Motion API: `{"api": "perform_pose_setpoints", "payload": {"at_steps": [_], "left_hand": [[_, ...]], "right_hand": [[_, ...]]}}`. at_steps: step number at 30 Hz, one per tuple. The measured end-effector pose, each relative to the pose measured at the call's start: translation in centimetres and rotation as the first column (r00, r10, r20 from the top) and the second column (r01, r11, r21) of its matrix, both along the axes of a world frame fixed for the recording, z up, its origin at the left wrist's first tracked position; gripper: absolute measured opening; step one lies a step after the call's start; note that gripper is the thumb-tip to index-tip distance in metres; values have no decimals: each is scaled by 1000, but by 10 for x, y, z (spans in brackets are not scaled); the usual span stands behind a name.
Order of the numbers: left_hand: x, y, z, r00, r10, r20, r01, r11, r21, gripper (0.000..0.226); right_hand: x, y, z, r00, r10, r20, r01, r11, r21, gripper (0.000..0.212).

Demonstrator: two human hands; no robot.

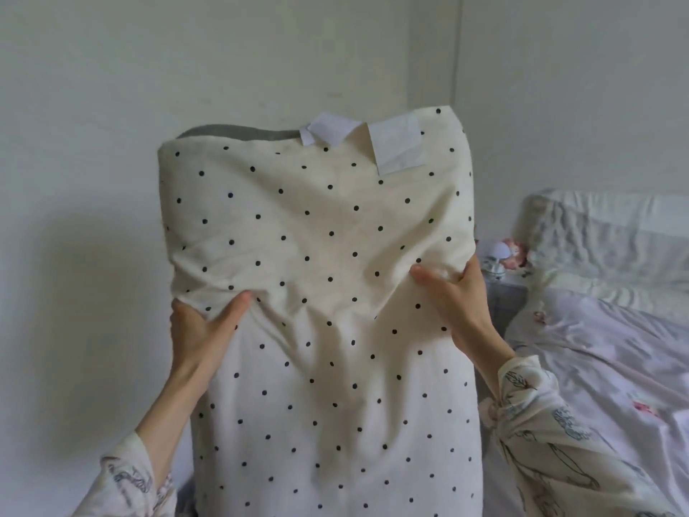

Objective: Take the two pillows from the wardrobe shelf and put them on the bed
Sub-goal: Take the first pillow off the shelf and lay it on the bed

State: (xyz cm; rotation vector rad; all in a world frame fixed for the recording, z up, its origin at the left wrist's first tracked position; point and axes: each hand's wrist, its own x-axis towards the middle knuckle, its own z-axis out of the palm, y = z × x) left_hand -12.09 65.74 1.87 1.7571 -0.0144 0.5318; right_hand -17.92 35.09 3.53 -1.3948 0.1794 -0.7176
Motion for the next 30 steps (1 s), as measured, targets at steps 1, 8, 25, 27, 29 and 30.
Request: {"api": "perform_pose_setpoints", "payload": {"at_steps": [1,8,25,27,29,30], "left_hand": [[22,-10,1,999,-41,9,41,999,2,94],[154,-115,-3,955,-274,112,279,960,-30,41],[437,-476,4,736,-670,100,676,735,-49,67],[471,-523,2,719,-690,84,695,717,-65,76],[507,-569,-2,693,-717,77,721,688,-82,76],[523,-592,-3,675,-734,77,738,670,-80,69]], "right_hand": [[11,-8,-1,999,-39,-5,39,999,1,54],[91,-89,-4,966,-259,-16,260,966,8,43],[253,-366,9,767,-641,-35,641,767,-20,40],[279,-400,5,739,-672,-37,672,740,-17,39],[307,-435,-1,722,-691,-37,691,722,-7,39],[321,-452,-4,711,-702,-40,702,712,-2,39]]}}
